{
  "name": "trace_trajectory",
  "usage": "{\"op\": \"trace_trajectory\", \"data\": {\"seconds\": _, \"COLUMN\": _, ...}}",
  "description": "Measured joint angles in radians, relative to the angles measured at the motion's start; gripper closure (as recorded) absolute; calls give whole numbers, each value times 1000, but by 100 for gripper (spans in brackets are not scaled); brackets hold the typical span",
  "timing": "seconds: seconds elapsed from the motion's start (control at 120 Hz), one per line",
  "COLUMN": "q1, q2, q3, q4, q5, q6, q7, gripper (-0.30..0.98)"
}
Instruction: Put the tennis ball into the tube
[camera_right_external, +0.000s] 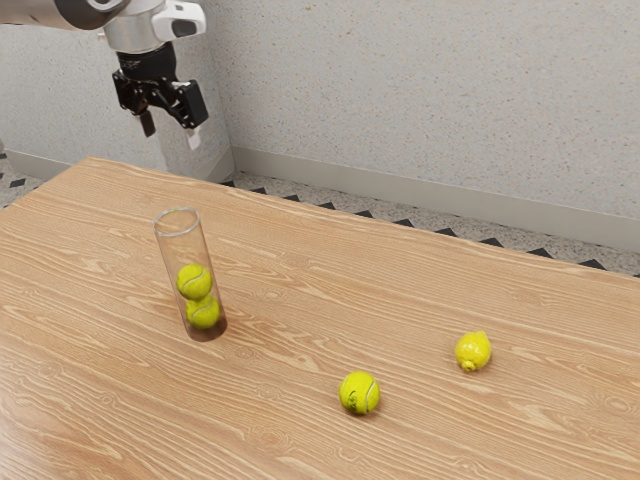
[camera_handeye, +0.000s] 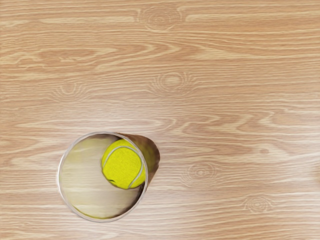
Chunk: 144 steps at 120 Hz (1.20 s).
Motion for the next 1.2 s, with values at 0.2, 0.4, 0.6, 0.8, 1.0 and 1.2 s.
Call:
{"op": "trace_trajectory", "data": {"seconds": 0.2, "q1": 26, "q2": -3, "q3": 0, "q4": -1, "q5": -2, "q6": -9, "q7": 8, "gripper": 0}}
{"op": "trace_trajectory", "data": {"seconds": 0.4, "q1": 50, "q2": -11, "q3": -48, "q4": -35, "q5": -43, "q6": -32, "q7": 12, "gripper": 0}}
{"op": "trace_trajectory", "data": {"seconds": 0.6, "q1": 53, "q2": -56, "q3": -135, "q4": -209, "q5": -105, "q6": 15, "q7": 11, "gripper": 0}}
{"op": "trace_trajectory", "data": {"seconds": 0.8, "q1": -12, "q2": -58, "q3": -176, "q4": -378, "q5": -114, "q6": 158, "q7": 2, "gripper": 0}}
{"op": "trace_trajectory", "data": {"seconds": 1.0, "q1": -147, "q2": -53, "q3": -178, "q4": -538, "q5": -115, "q6": 337, "q7": -18, "gripper": 0}}
{"op": "trace_trajectory", "data": {"seconds": 1.2, "q1": -287, "q2": -1, "q3": -179, "q4": -600, "q5": -118, "q6": 492, "q7": -46, "gripper": 0}}
